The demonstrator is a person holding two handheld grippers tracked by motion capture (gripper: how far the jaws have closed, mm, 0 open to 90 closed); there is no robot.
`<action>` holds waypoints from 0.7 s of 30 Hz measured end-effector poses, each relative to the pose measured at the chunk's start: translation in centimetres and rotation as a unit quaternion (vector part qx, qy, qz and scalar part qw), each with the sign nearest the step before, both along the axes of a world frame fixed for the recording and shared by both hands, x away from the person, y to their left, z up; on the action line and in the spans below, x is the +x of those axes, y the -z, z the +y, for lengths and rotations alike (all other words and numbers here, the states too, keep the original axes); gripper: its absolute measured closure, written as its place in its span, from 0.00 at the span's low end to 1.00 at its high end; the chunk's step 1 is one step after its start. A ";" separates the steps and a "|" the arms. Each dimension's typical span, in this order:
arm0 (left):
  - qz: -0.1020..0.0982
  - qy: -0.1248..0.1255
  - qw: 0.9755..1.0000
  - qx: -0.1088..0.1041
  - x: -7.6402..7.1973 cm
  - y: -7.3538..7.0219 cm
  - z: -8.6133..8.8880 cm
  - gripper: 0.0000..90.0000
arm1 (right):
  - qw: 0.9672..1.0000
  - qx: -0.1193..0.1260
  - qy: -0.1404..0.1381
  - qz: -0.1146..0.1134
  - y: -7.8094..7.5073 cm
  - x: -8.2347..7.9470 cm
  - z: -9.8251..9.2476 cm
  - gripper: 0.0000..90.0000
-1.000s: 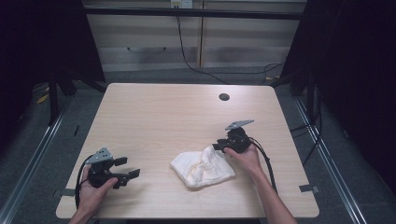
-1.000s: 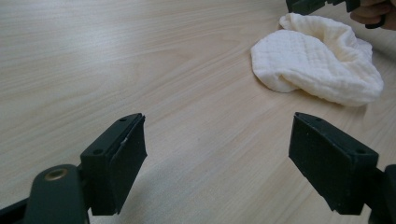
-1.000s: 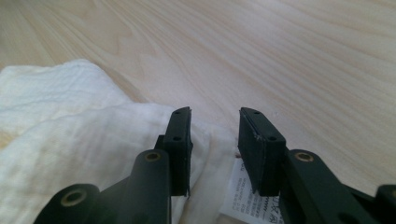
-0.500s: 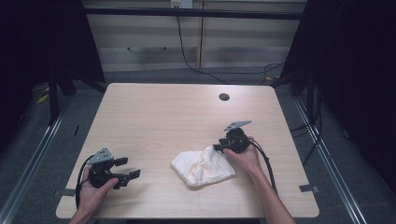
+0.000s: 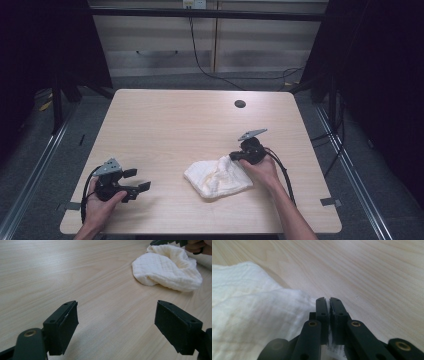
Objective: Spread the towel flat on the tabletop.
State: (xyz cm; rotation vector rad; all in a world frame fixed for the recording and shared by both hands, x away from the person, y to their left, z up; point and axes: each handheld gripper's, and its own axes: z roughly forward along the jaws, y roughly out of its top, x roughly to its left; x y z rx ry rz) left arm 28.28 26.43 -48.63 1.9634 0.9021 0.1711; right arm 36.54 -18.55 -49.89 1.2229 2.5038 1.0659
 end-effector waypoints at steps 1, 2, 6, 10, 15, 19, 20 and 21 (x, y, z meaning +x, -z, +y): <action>0.000 0.000 1.000 0.000 0.0 0.0 0.0 0.21 | 1.000 0.007 0.001 0.004 0.0 0.1 -0.2 0.96; 0.000 0.000 1.000 -0.001 0.0 0.0 0.0 0.21 | 1.000 0.015 0.005 0.007 -0.1 0.2 -0.3 0.96; 0.002 -0.004 1.000 -0.002 0.1 0.0 0.1 0.21 | 0.999 0.045 0.008 0.000 -1.5 0.6 -0.7 0.96; 0.000 -0.001 1.000 -0.001 0.0 0.0 0.1 0.21 | 0.998 0.065 0.006 -0.024 -4.2 1.0 -0.9 0.96; -0.001 -0.004 1.000 -0.003 0.0 -0.1 0.2 0.21 | 0.996 0.080 0.002 -0.042 -6.5 1.3 -0.8 0.96; 0.000 -0.007 1.000 -0.005 0.0 0.0 0.4 0.21 | 0.994 0.094 -0.009 -0.061 -9.2 1.8 -0.3 0.97; 0.001 -0.007 1.000 -0.005 0.0 0.0 0.4 0.21 | 0.993 0.098 -0.012 -0.067 -9.7 1.9 -0.2 0.96; 0.001 -0.007 1.000 -0.005 0.0 0.0 0.4 0.21 | 0.992 0.101 -0.015 -0.072 -10.2 1.9 -0.1 0.96</action>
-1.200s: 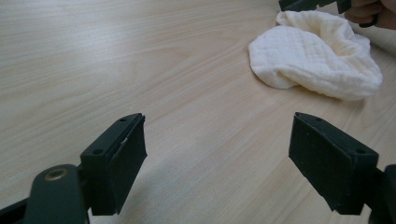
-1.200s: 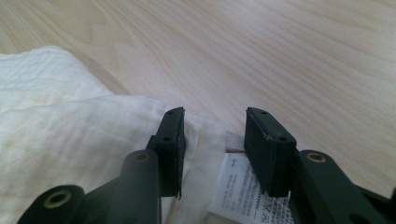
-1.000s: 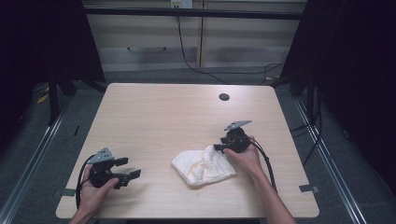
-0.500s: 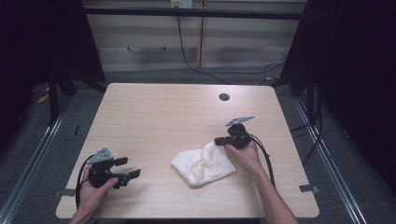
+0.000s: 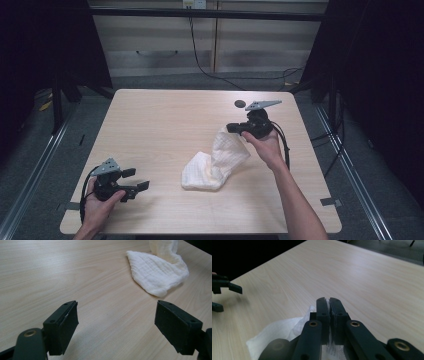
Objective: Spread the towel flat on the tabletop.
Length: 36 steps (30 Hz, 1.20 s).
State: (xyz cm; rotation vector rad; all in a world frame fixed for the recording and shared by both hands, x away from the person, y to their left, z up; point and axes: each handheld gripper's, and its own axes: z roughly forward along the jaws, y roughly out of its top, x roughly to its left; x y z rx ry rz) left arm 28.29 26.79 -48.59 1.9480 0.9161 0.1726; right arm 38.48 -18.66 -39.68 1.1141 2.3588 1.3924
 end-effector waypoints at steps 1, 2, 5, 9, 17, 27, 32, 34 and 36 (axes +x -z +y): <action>0.000 0.000 1.000 0.000 0.0 0.0 0.0 0.21 | 1.000 0.000 0.000 0.000 0.0 0.0 0.0 0.96; 0.000 0.000 1.000 0.000 0.0 0.0 -0.1 0.21 | 1.000 0.000 -0.003 -0.009 -1.1 0.0 0.3 0.97; 0.000 0.000 1.000 0.000 0.0 0.0 0.0 0.21 | 1.000 0.002 -0.007 -0.019 -2.3 0.1 0.7 0.97; 0.000 -0.002 1.000 -0.001 0.0 0.0 0.0 0.21 | 0.999 0.007 -0.013 -0.034 -3.8 0.1 1.0 0.96; 0.000 -0.005 1.000 -0.003 0.1 0.0 0.1 0.21 | 0.995 0.041 -0.032 -0.084 -8.8 -0.7 2.2 0.97; -0.002 -0.007 1.000 -0.004 0.0 -0.1 0.2 0.21 | 0.989 0.050 -0.085 -0.109 -10.9 -4.2 4.5 0.97; -0.001 -0.007 1.000 -0.003 0.0 0.0 0.0 0.21 | 0.993 0.029 -0.088 -0.074 -7.2 -5.8 4.1 0.97; -0.001 -0.010 1.000 -0.001 0.0 -0.1 -0.2 0.22 | 0.994 0.033 -0.084 -0.057 -5.2 -6.3 3.5 0.97; 0.003 -0.009 1.000 -0.002 0.1 0.0 -0.5 0.23 | 0.996 0.037 -0.077 -0.039 -3.2 -6.9 2.7 0.97</action>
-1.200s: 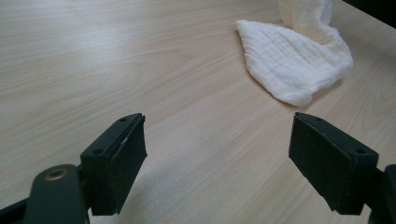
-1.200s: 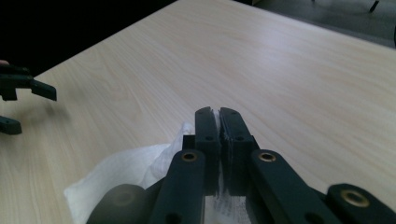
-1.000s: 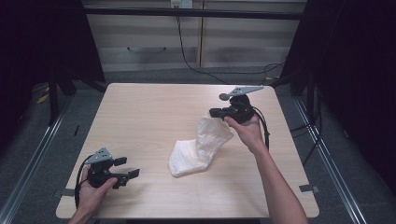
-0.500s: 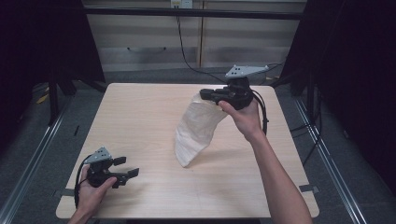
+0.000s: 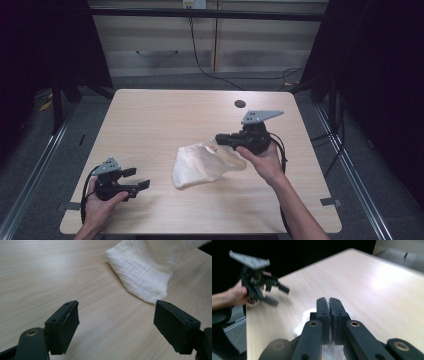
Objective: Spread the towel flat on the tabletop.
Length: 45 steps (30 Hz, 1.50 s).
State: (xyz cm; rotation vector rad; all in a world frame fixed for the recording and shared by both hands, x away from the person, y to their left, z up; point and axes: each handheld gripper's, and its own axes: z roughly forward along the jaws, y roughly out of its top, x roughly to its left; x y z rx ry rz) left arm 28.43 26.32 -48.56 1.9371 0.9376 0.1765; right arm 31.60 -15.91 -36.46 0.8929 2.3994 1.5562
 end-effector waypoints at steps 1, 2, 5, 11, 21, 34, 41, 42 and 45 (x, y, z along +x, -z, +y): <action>0.001 0.001 1.000 0.000 0.1 0.0 -0.1 0.24 | 1.000 -0.002 0.002 0.008 0.9 -0.3 -0.3 0.97; 0.003 0.001 1.000 0.001 0.2 0.0 -0.4 0.24 | 1.000 -0.001 0.005 0.015 1.8 -0.7 -0.7 0.97; 0.003 0.002 1.000 0.005 0.5 -0.1 -0.8 0.25 | 0.999 0.007 0.011 0.035 4.1 -1.6 -1.5 0.97; 0.012 0.001 1.000 0.011 1.3 -0.4 -1.3 0.27 | 0.998 0.004 0.018 0.060 6.6 -2.5 -2.5 0.97; 0.001 0.058 0.998 0.001 2.3 -2.5 -5.0 0.41 | 0.995 0.011 0.056 0.077 9.0 -2.4 -4.3 0.97; 0.012 0.156 0.988 0.004 2.0 -1.6 -14.1 0.58 | 0.993 0.011 0.091 0.069 9.9 -1.6 -5.7 0.96; 0.039 0.135 0.989 0.033 3.2 1.0 -15.3 0.53 | 0.993 0.010 0.097 0.069 10.2 -1.6 -6.2 0.96; 0.041 0.133 0.989 0.044 3.4 1.4 -15.3 0.49 | 0.993 0.011 0.099 0.070 10.2 -1.6 -6.3 0.96; 0.048 0.129 0.990 0.031 3.9 1.9 -15.1 0.46 | 0.992 0.013 0.100 0.070 10.2 -1.5 -6.5 0.96</action>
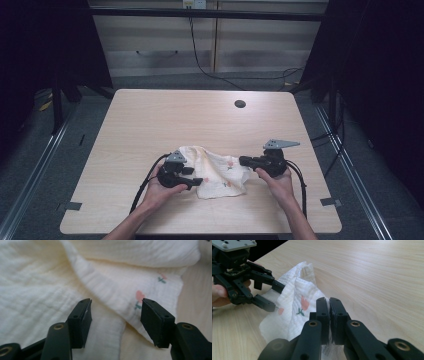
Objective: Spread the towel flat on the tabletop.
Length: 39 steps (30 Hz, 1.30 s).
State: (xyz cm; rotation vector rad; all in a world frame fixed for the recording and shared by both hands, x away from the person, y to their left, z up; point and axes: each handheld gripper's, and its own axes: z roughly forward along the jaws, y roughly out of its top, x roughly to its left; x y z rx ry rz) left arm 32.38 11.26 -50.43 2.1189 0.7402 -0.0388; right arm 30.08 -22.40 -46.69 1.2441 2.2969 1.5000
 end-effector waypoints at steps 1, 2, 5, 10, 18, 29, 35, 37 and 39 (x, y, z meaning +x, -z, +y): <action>-0.011 -0.001 1.000 0.012 0.1 -0.1 -0.2 0.49 | 1.000 -0.001 0.000 -0.001 0.0 0.0 -0.1 0.96; -0.023 0.003 0.999 0.029 0.0 -0.2 -0.3 0.56 | 1.000 -0.001 0.001 -0.001 0.0 0.0 -0.1 0.96; -0.028 0.005 0.999 0.036 0.2 -0.2 0.1 0.73 | 1.000 -0.005 0.003 -0.002 -0.2 -0.1 -0.1 0.96; -0.020 -0.010 0.999 0.034 1.1 -0.1 2.1 0.81 | 1.000 -0.024 0.008 -0.003 -0.6 -0.9 -0.9 0.96; -0.018 -0.027 0.999 0.022 3.1 0.2 4.0 0.81 | 0.999 -0.039 0.014 0.005 -0.1 -2.2 -1.4 0.96; -0.020 -0.005 1.000 0.022 0.4 -1.9 5.8 0.56 | 0.999 -0.047 0.002 0.012 0.9 -1.9 -0.3 0.96; 0.004 0.015 1.000 0.013 -1.7 -1.5 6.7 0.49 | 0.999 -0.047 0.002 0.010 0.9 -2.1 -0.3 0.96; 0.007 0.020 1.000 0.016 -1.9 -0.9 6.6 0.46 | 0.999 -0.047 0.002 0.012 1.0 -2.0 -0.4 0.96; 0.004 0.028 0.999 0.018 -1.9 -0.5 6.3 0.40 | 0.999 -0.046 0.002 0.012 1.1 -2.0 -0.4 0.96</action>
